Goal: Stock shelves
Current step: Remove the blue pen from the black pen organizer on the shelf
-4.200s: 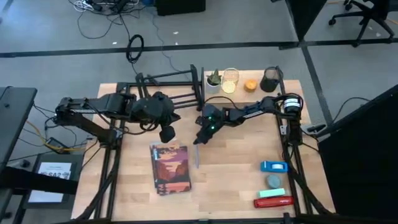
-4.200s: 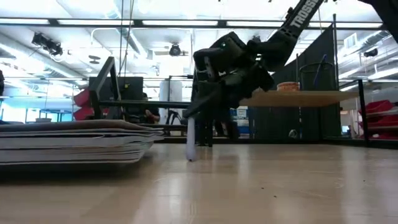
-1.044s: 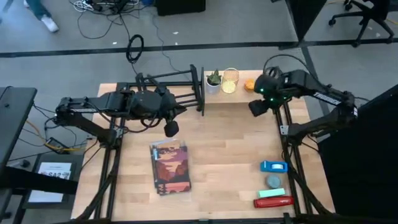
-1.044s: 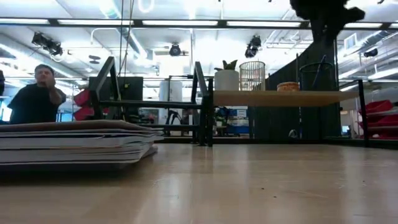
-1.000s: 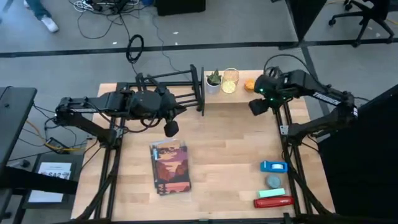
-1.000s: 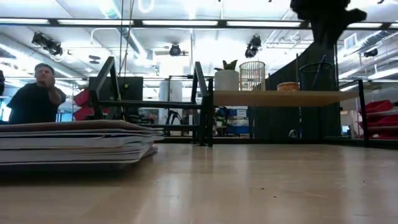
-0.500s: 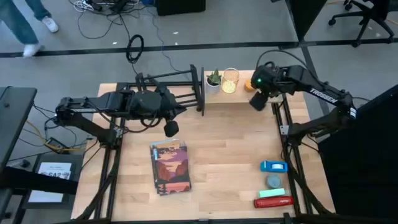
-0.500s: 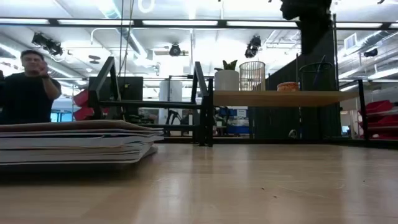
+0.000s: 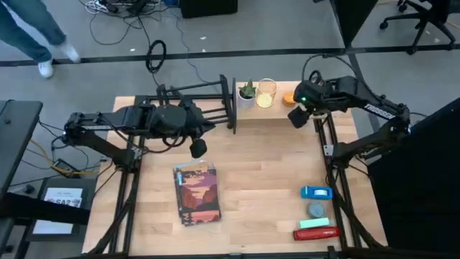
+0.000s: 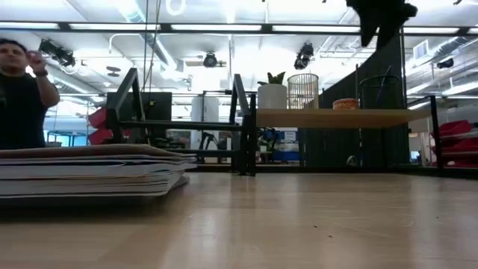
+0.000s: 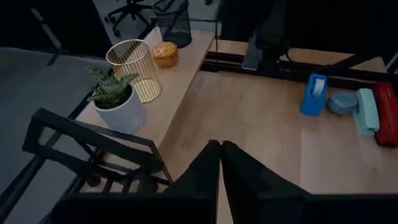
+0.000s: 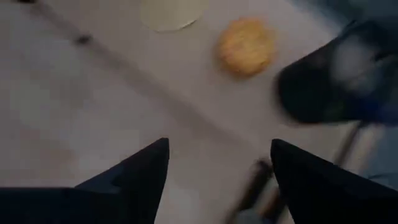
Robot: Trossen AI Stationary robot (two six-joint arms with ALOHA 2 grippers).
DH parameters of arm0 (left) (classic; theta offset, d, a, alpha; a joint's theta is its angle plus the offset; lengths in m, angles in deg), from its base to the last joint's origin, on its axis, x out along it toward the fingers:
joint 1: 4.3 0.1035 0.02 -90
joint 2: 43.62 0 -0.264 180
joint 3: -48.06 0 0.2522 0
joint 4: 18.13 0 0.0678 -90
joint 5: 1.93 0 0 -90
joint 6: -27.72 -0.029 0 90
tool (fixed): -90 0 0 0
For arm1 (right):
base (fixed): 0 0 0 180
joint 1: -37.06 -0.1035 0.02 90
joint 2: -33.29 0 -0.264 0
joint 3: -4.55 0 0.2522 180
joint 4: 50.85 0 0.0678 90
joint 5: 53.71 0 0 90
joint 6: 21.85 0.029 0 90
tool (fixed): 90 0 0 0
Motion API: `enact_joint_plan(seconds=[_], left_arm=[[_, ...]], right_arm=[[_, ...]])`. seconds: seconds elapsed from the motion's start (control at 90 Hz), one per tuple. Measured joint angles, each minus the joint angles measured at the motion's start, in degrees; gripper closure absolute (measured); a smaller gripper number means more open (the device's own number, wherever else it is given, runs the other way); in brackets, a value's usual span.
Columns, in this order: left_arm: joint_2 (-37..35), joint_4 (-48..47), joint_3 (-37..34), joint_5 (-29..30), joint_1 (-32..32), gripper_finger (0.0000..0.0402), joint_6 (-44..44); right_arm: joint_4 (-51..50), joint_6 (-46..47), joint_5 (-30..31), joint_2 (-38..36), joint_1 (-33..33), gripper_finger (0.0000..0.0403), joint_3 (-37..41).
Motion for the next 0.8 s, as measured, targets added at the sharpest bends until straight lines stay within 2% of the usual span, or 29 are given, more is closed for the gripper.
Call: enact_joint_plan(seconds=[0.122, 0.233, 0.544, 0.8], left_arm=[[0.0, 0.0, 0.0, 0.4, 0.0, 0.0402, 0.0], [0.0, 0.0, 0.0, 0.5, 0.0, 0.0402, 0.0], [0.0, 0.0, 0.0, 0.5, 0.0, 0.0402, 0.0], [0.0, 0.0, 0.0, 0.4, 0.0, 0.0402, -1.1]], right_arm=[[0.1, 7.0, -10.1, -0.3, -2.1, 0.0164, 0.6], [0.0, 12.7, -14.6, -0.6, -5.5, 0.0176, 2.4], [0.1, 33.2, -15.2, -3.7, -19.8, 0.0198, 15.2], [-0.1, 46.5, -8.2, -11.1, -21.7, 0.0178, 23.8]])
